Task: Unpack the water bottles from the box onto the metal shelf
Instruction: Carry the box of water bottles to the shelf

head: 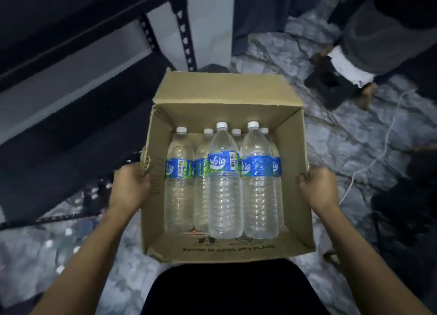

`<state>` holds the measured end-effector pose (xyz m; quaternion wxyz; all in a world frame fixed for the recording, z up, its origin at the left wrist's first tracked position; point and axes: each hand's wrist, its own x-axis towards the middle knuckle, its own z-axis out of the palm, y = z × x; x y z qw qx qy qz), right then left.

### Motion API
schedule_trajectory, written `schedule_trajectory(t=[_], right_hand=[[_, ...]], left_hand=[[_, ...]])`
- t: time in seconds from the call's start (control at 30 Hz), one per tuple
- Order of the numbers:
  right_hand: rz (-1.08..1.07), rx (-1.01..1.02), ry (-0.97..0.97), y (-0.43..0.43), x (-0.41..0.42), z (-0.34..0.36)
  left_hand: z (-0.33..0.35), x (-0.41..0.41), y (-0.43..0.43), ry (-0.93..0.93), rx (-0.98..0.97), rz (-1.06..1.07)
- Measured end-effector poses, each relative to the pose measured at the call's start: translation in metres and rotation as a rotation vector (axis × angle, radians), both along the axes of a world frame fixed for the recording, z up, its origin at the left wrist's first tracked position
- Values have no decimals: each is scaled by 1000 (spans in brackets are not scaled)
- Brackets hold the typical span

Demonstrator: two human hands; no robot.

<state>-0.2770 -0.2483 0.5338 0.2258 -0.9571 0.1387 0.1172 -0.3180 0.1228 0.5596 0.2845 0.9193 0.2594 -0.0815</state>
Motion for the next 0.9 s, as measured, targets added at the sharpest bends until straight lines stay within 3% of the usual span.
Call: schedule_trajectory(t=[0.3,0.6,0.9], right_hand=[[373,-28,-40,93,16,-4],[528,53,-35,192,-25,-22],[574,49,38,246,-34,-86]], left_hand=[[-9,-112,53,-35,25,346],[-35,-207,122,-28,-58,586],[-82,-235,158,47,-76,668]])
